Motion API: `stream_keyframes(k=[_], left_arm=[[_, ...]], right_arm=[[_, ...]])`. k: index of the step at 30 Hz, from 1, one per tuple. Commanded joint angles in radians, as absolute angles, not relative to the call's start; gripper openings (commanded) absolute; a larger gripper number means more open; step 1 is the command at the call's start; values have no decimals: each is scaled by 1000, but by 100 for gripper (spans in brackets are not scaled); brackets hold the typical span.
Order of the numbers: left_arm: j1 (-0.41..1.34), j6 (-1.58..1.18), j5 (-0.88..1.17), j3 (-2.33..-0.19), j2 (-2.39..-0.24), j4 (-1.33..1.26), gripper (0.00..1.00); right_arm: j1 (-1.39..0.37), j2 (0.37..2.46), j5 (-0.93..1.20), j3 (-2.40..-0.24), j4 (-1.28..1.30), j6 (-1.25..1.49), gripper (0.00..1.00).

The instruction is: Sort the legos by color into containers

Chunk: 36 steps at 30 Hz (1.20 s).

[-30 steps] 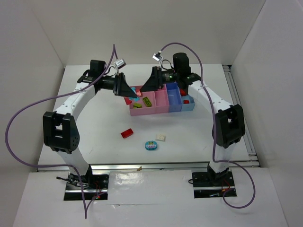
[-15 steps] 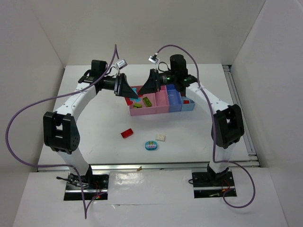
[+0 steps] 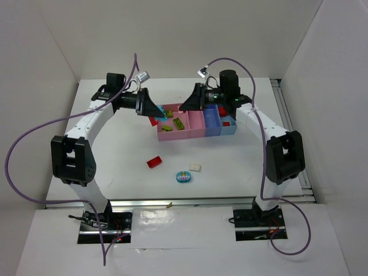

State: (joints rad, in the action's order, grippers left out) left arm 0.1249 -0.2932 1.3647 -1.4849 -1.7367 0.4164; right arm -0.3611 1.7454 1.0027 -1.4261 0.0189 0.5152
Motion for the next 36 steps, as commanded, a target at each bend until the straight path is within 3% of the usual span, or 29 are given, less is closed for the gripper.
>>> stream_keyframes(k=[1,3,6,7,10,17,25,28,30,33,36], left_arm=[[103,-296,1385,-1493,-1738,397,0],[103,-307,1356,-1493,-1747,397,0],[103,-345,1292,-1493,-1747,397,0],[103,-363,1220,-1493,-1747,397,0],[103,-420,1075,-1505,-1738,408,0],[113,-522,822,-1523,-1701,408,0],[114,-569,750,-1523,-1690,408,0],[114,-569,750,-1523,-1690,408,0],[114,-569,750,-1534,-1700,408,0],[114,-578,761,-1543,-1700,408,0],[123,-587,761,-1561,-1709,408,0]], right_arm=[[-327,1669,859,-1422,58,499,0],[-304,1645,780,-1413,116,479,0],[-288,1635,409,-1453,326,436,0],[-288,1646,183,-1482,381,436,0],[-275,1671,-41,-1494,466,436,5],[-232,1758,-187,-1517,499,411,11],[-190,1861,-212,-1538,477,393,15],[-190,1882,-212,-1539,468,383,31],[-190,1882,-212,-1551,468,383,49],[-190,1891,-193,-1562,468,374,62],[-190,1868,-193,-1572,468,374,65]])
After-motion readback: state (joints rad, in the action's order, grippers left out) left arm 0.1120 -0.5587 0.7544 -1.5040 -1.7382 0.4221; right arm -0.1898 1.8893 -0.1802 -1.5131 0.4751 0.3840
